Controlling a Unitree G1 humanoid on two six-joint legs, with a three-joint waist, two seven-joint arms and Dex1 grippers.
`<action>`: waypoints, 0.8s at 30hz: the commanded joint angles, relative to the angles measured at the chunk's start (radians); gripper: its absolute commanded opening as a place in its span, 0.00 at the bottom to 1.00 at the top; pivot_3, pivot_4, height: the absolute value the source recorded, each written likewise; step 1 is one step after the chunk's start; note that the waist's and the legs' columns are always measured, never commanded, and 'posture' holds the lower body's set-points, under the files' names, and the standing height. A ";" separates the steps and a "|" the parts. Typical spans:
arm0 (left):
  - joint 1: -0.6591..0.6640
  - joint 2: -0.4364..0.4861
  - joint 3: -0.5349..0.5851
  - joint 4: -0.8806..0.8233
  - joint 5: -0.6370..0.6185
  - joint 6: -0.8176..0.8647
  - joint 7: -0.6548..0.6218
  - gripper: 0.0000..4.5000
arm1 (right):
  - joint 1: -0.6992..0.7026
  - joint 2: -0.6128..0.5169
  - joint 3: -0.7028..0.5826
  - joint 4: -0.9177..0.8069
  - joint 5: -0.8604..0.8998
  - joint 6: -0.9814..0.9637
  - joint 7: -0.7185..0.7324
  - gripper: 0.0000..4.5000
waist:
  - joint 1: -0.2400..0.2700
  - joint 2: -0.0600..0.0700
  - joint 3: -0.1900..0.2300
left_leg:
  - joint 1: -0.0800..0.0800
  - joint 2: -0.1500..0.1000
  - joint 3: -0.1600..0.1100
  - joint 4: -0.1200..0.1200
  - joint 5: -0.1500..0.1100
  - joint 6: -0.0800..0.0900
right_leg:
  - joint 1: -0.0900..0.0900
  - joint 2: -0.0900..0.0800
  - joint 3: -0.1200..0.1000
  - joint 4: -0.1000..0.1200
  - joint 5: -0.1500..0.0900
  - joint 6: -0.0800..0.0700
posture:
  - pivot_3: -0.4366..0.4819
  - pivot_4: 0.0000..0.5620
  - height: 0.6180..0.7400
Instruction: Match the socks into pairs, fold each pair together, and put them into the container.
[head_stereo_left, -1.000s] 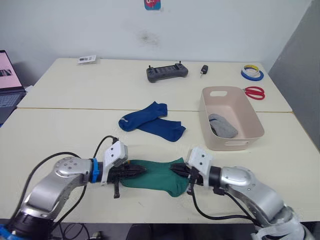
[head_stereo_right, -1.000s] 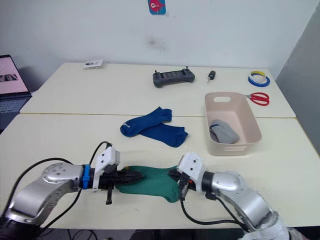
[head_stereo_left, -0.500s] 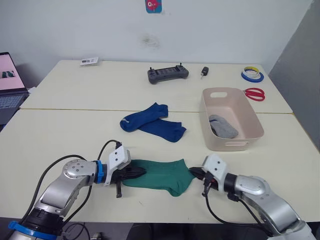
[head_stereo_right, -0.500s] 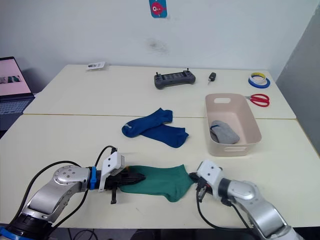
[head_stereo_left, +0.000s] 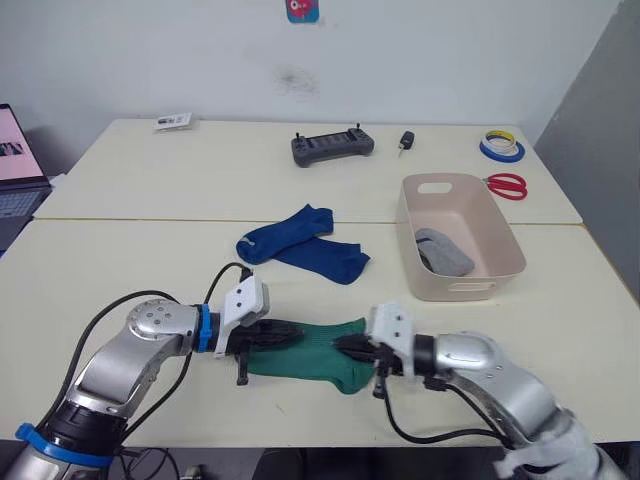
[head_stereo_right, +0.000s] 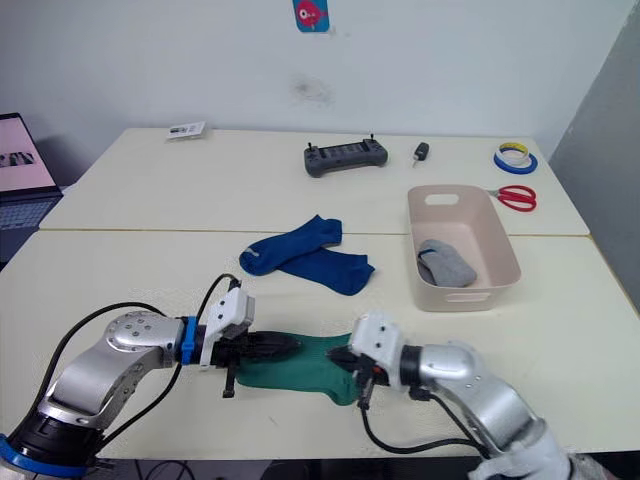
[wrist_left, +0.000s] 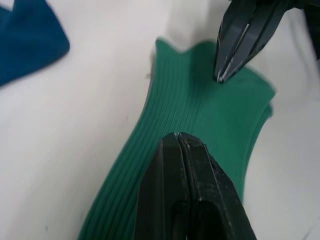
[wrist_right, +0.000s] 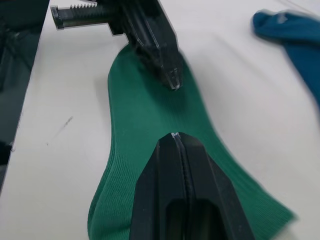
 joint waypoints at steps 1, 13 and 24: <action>0.028 0.026 0.004 0.044 0.047 -0.052 -0.014 0.00 | 0.002 -0.016 0.043 0.021 -0.045 -0.004 0.022 0.01 | 0.000 0.000 0.000 | 0.000 0.000 0.000 0.000 0.000 0.000 | 0.000 0.000 0.000 0.000 0.000 0.000 | 0.48 0.27 1.00; 0.078 0.014 0.004 0.116 0.087 -0.122 -0.012 0.00 | 0.193 -0.160 -0.153 -0.201 0.026 0.043 0.015 0.01 | 0.003 0.000 -0.002 | 0.002 0.000 0.000 0.000 0.000 0.000 | 0.002 -0.002 0.000 0.000 0.000 0.000 | 0.48 0.27 1.00; 0.083 0.008 0.007 0.112 0.086 -0.135 -0.018 0.00 | 0.325 -0.093 -0.403 -0.352 0.189 0.275 -0.157 0.52 | 0.001 0.001 -0.002 | 0.001 0.000 0.000 0.000 0.000 0.000 | 0.002 -0.002 0.000 0.000 0.000 0.000 | 0.48 0.27 1.00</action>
